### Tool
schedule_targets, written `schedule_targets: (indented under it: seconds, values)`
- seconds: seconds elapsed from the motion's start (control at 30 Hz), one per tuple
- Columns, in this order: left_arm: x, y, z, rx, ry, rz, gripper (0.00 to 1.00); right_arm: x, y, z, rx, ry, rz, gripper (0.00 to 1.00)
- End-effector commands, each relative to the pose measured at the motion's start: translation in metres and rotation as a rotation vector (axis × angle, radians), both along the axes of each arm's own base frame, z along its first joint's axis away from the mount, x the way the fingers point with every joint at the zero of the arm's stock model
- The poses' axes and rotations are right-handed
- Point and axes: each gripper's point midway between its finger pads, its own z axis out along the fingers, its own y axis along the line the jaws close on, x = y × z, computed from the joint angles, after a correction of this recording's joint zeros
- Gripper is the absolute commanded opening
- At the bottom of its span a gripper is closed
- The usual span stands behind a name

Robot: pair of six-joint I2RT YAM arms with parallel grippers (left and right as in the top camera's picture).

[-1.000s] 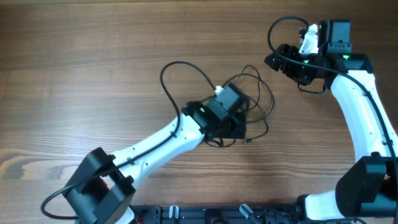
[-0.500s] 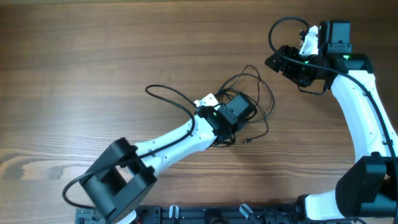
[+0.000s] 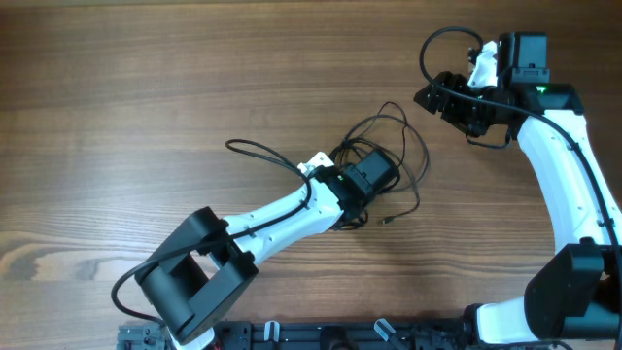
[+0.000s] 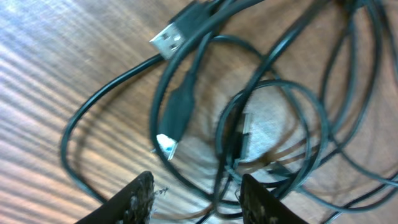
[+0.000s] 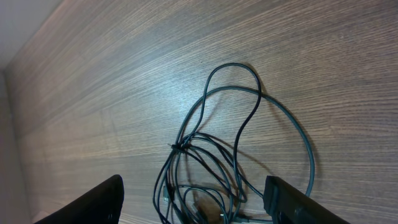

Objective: Untangle cables

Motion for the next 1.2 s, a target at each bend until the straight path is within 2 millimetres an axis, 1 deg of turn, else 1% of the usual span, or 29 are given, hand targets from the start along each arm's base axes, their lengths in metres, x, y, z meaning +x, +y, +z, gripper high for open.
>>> schedule_targets:
  seconds: [0.0,0.03,0.1,0.17,0.27,0.3,0.37,0.4,0.43,0.47,0.5,0.53,0.57,0.63,0.67,0.7,0.77,0.83,0.87,0.9,0.93,1.0,1.07,1.1,1.13,1.17]
  values:
    - [-0.008,0.006,-0.007,0.018,0.051,0.008,0.51,0.0,0.004,-0.005,0.017,0.02,0.006,0.74]
    - [-0.007,0.007,-0.007,0.024,0.046,0.01,0.51,0.0,0.004,-0.005,0.017,0.02,0.006,0.74]
    - [-0.001,0.011,-0.007,0.045,0.014,0.021,0.44,0.0,0.004,-0.005,0.018,0.02,0.006,0.74]
    - [0.001,0.012,-0.009,0.054,0.007,0.023,0.4,-0.001,0.004,-0.005,0.017,0.021,0.006,0.74]
    - [-0.002,0.012,-0.018,0.065,0.028,0.02,0.4,-0.002,0.004,-0.006,0.017,0.026,0.006,0.74]
    - [-0.002,0.012,-0.021,0.07,0.032,0.02,0.38,-0.002,0.004,-0.006,0.017,0.027,0.006,0.74]
    - [0.0,0.011,-0.02,0.066,0.024,0.02,0.31,-0.002,0.004,-0.006,0.017,0.028,0.006,0.74]
    - [0.003,0.011,-0.02,0.06,0.016,0.015,0.22,-0.003,0.004,-0.007,0.017,0.035,0.006,0.74]
    - [0.005,0.011,-0.019,0.057,0.014,0.02,0.07,-0.004,0.004,-0.007,0.018,0.039,0.006,0.74]
    - [0.008,0.013,-0.016,0.055,0.007,0.01,0.04,-0.005,0.004,-0.008,0.017,0.043,0.007,0.75]
    - [0.012,0.015,-0.01,0.05,-0.001,0.005,0.04,-0.006,0.004,-0.008,0.016,0.045,0.008,0.75]
    - [0.017,0.016,0.0,0.033,-0.018,-0.005,0.04,-0.007,0.004,-0.008,0.016,0.049,0.009,0.75]
    - [0.026,0.018,0.016,0.005,-0.05,-0.001,0.04,-0.008,0.004,-0.009,0.017,0.057,0.009,0.75]
    - [0.041,0.028,0.043,-0.042,-0.104,0.047,0.04,-0.011,0.005,-0.01,0.019,0.07,0.01,0.75]
    - [0.051,0.038,0.058,-0.07,-0.132,0.082,0.04,-0.012,0.005,-0.011,0.021,0.076,0.012,0.74]
    - [0.063,0.053,0.075,-0.097,-0.164,0.131,0.04,-0.014,0.008,-0.011,0.023,0.082,0.018,0.7]
    - [0.078,0.075,0.095,-0.165,-0.173,0.2,0.04,-0.018,0.019,-0.008,0.06,0.088,0.054,0.63]
    - [0.088,0.092,0.103,-0.249,-0.137,0.25,0.04,-0.024,0.039,-0.002,0.109,0.066,0.146,0.63]
    - [0.091,0.099,0.103,-0.315,-0.093,0.272,0.04,-0.028,0.052,0.001,0.139,0.058,0.196,0.63]
    - [0.094,0.105,0.103,-0.365,-0.055,0.287,0.04,-0.03,0.059,0.003,0.152,0.054,0.223,0.63]
    - [0.096,0.113,0.104,-0.432,-0.008,0.31,0.04,-0.035,0.073,0.003,0.154,0.057,0.261,0.63]
    - [0.1,0.122,0.107,-0.488,0.021,0.332,0.04,-0.04,0.084,0.004,0.158,0.06,0.291,0.63]
    - [0.104,0.133,0.11,-0.538,0.037,0.36,0.04,-0.05,0.107,0.008,0.195,0.06,0.36,0.61]
    - [0.107,0.141,0.111,-0.549,0.037,0.38,0.04,-0.053,0.115,0.009,0.2,0.06,0.382,0.6]
    - [0.11,0.149,0.111,-0.553,0.033,0.401,0.05,-0.058,0.125,0.01,0.199,0.059,0.412,0.59]
    - [0.113,0.156,0.111,-0.554,0.027,0.421,0.08,-0.062,0.134,0.01,0.198,0.058,0.439,0.56]
